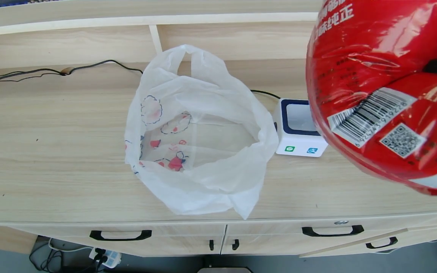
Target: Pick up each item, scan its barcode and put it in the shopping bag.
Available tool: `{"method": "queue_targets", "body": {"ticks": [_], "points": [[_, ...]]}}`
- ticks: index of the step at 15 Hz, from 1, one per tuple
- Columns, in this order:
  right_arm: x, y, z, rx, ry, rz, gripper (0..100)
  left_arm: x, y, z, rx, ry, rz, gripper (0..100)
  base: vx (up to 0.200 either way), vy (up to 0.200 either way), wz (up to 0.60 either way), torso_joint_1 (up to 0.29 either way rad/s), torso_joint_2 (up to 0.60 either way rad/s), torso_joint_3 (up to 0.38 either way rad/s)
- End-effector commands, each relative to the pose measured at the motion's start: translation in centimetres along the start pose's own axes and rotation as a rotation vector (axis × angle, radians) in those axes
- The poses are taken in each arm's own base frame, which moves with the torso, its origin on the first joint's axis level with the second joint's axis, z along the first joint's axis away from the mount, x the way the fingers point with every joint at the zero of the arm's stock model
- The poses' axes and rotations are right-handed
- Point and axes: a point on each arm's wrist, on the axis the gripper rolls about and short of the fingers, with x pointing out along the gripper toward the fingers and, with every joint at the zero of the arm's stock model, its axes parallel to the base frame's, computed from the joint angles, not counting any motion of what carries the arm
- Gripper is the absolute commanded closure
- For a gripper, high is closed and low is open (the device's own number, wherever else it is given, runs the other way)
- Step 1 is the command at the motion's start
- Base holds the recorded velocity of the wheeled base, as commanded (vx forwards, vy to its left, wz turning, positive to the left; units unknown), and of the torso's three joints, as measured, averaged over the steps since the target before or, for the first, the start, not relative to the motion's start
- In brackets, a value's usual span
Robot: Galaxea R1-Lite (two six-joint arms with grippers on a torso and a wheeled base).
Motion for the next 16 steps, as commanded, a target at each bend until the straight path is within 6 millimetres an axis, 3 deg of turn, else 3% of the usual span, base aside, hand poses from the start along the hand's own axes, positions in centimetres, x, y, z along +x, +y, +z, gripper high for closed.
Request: {"method": "queue_targets", "body": {"ticks": [1,2,6,12,16], "points": [[2.5,-0.2,-0.5,0.013,0.042,0.008,100,0.0,0.0,0.0,-0.001,0.000,0.001,0,0.000,0.000,0.00,0.000,0.00,0.000],[2.9,1.2,-0.3,0.025,0.053,0.074,100,0.0,0.0,0.0,0.001,0.001,0.001,0,0.000,0.000,0.00,0.000,0.00,0.000],[2.4,1.7,-0.1,0.050,0.046,0.102,100,0.0,0.0,0.0,-0.001,0.001,0.001,0,0.000,0.000,0.00,0.000,0.00,0.000],[0.9,4.4,-0.6,0.089,0.108,0.273,100,0.0,0.0,0.0,-0.001,0.000,0.001,0,0.000,0.000,0.00,0.000,0.00,0.000],[1.1,4.4,-0.7,0.090,0.109,0.265,100,0.0,0.0,0.0,0.001,0.001,0.001,0,0.000,0.000,0.00,0.000,0.00,0.000]]}}
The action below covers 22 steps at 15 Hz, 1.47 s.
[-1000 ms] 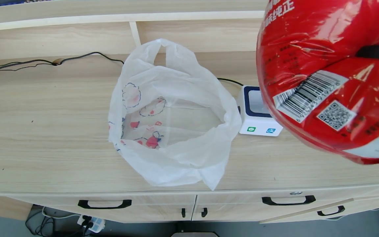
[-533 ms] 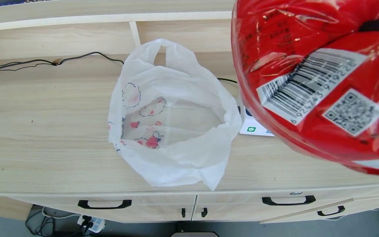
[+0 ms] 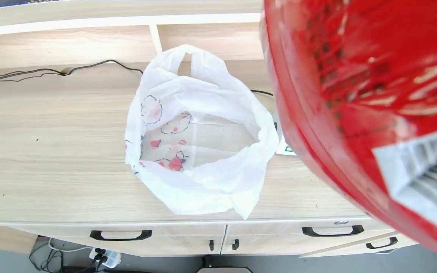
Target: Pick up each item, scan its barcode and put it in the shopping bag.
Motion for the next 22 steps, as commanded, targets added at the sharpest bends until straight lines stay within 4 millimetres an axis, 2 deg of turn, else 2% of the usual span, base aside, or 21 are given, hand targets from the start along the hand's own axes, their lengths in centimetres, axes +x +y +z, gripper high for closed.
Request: {"method": "queue_targets", "body": {"ticks": [1,6,8,9,12,14,17,19,22], "points": [[0.0,0.0,-0.1,0.001,0.004,0.002,100,0.0,0.0,0.0,-0.001,0.001,0.000,0,0.000,0.000,0.00,0.000,0.00,0.000],[0.9,-1.4,0.0,-0.008,-0.019,-0.084,100,0.0,0.0,0.0,-0.001,0.000,0.000,0,0.000,0.000,0.00,0.000,0.00,0.000],[1.1,-2.7,0.6,-0.051,-0.053,-0.158,100,0.0,0.0,0.0,-0.001,0.001,0.000,0,0.000,0.000,0.00,0.000,0.00,0.000],[0.9,-4.1,1.3,-0.139,-0.085,-0.240,100,0.0,0.0,0.0,-0.001,0.000,0.000,0,0.000,0.000,0.00,0.000,0.00,0.000],[-1.3,-9.4,3.5,-0.595,-0.065,-0.669,100,0.0,0.0,0.0,-0.001,0.001,0.000,0,0.000,0.000,0.00,0.000,0.00,0.000],[-2.2,-10.8,5.3,-0.851,-0.025,-0.813,100,0.0,0.0,0.0,-0.001,0.001,0.000,0,0.000,0.000,0.00,0.000,0.00,0.000],[-2.0,-11.2,5.3,-1.088,0.080,-0.840,100,0.0,0.0,0.0,-0.001,0.001,0.000,0,0.000,0.000,0.00,0.000,0.00,0.000],[-1.0,-12.0,5.3,-1.262,0.099,-0.820,100,0.0,0.0,0.0,-0.001,0.001,0.000,0,0.000,0.000,0.00,0.000,0.00,0.000],[3.0,-13.9,4.3,-1.402,0.022,-0.711,100,0.0,0.0,0.0,-0.001,0.001,0.000,0,0.000,0.000,0.00,0.000,0.00,0.000]]}}
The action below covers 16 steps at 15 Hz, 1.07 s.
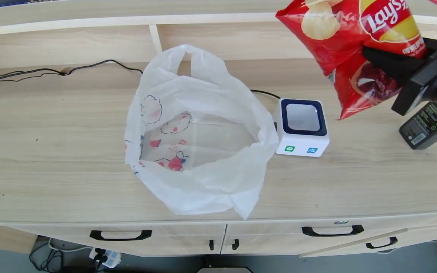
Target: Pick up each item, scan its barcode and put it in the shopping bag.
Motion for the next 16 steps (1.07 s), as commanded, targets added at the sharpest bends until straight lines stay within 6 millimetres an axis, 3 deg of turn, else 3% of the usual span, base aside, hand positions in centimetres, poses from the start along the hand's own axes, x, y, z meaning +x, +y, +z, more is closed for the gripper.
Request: {"method": "queue_targets", "body": {"ticks": [1,6,14,16], "points": [[3.0,3.3,-1.9,-0.046,-0.038,0.067,100,0.0,0.0,0.0,0.001,0.001,0.001,0,0.000,0.000,0.00,0.000,0.00,0.000],[0.5,5.2,-4.2,-0.266,-0.044,0.197,100,0.0,0.0,0.0,0.001,0.000,0.001,0,0.000,0.000,0.00,0.000,0.00,0.000],[0.8,1.7,-6.2,-0.317,-0.046,0.151,100,0.0,0.0,0.0,0.004,-0.002,0.001,0,0.000,0.000,0.00,0.000,0.00,0.000],[0.7,1.6,-6.6,-0.317,-0.043,0.162,100,0.0,0.0,0.0,0.001,0.000,0.001,0,0.000,0.000,0.00,0.000,0.00,0.000]]}}
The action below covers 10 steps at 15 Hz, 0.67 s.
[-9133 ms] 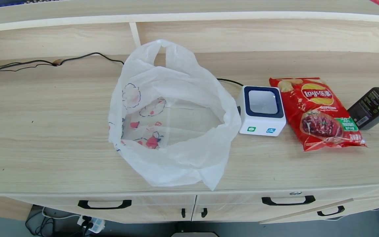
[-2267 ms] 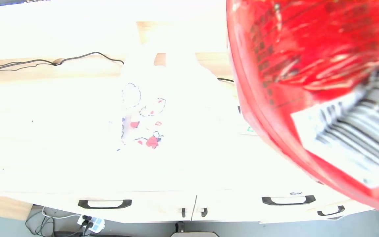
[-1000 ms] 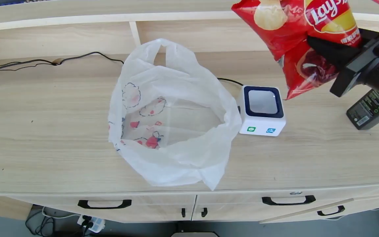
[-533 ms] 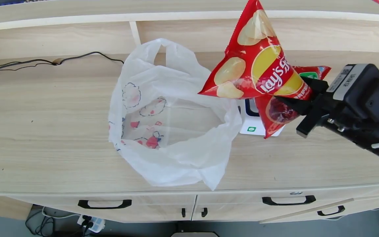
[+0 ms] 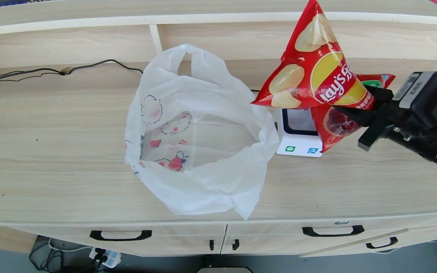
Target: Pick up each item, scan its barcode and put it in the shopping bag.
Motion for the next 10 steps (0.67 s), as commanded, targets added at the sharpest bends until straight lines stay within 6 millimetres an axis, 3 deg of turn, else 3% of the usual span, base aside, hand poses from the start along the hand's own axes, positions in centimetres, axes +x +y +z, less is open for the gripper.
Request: {"method": "queue_targets", "body": {"ticks": [1,6,10], "points": [[0.0,-0.2,-0.2,-0.003,0.006,-0.007,100,0.0,0.0,0.0,0.002,0.002,0.000,0,0.000,0.000,0.00,0.000,0.00,0.000],[-0.6,0.0,0.1,0.048,0.013,-0.012,100,0.0,0.0,0.0,-0.001,0.003,0.000,0,0.000,0.000,0.00,0.000,0.00,0.000],[-3.2,0.3,5.1,0.489,0.038,-0.173,100,0.0,0.0,0.0,-0.001,0.003,0.000,0,0.000,0.000,0.00,0.000,0.00,0.000]]}}
